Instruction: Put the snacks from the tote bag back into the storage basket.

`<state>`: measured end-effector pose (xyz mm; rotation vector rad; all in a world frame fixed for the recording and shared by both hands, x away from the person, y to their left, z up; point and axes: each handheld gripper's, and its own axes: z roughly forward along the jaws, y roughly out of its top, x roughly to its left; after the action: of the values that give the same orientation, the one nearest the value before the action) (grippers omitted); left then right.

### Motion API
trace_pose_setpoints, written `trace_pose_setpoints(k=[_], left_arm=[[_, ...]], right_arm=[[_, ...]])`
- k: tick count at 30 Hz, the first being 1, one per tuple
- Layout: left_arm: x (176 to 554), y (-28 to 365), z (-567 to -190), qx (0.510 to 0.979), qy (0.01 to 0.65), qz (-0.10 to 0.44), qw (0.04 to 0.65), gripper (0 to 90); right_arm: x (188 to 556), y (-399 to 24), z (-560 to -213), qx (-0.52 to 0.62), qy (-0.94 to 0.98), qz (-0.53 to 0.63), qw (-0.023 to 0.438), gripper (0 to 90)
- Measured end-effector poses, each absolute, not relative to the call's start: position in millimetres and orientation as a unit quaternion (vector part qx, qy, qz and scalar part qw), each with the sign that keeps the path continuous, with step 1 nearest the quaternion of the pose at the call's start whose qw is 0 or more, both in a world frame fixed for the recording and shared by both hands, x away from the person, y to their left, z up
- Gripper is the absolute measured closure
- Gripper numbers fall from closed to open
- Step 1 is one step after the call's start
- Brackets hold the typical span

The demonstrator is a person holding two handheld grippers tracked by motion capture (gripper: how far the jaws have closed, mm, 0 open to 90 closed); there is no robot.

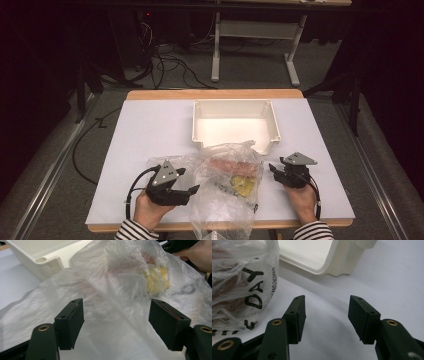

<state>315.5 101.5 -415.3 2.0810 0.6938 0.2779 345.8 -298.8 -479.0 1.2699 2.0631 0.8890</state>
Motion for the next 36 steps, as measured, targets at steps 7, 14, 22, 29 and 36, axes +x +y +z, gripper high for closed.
trace_pose_setpoints(k=[7, 14, 22, 29, 36], left_arm=[[324, 81, -423, 0.857, 0.272, 0.112, 0.423, 42.8], [337, 67, -430, 0.878, 0.261, 0.105, 0.388, 77.1], [344, 52, -398, 0.872, 0.225, 0.124, 0.417, 90.0], [370, 36, -374, 0.857, 0.222, 0.125, 0.448, 90.0], [394, 23, -377, 0.848, 0.245, 0.136, 0.451, 89.9]], right_arm=[[351, -299, -482, 0.487, 0.772, 0.316, 0.258, 42.3], [352, -300, -482, 0.492, 0.771, 0.318, 0.252, 41.5], [352, -301, -482, 0.493, 0.77, 0.319, 0.249, 41.0], [350, -298, -481, 0.482, 0.775, 0.315, 0.258, 43.7], [346, -298, -480, 0.473, 0.774, 0.327, 0.266, 46.9]])
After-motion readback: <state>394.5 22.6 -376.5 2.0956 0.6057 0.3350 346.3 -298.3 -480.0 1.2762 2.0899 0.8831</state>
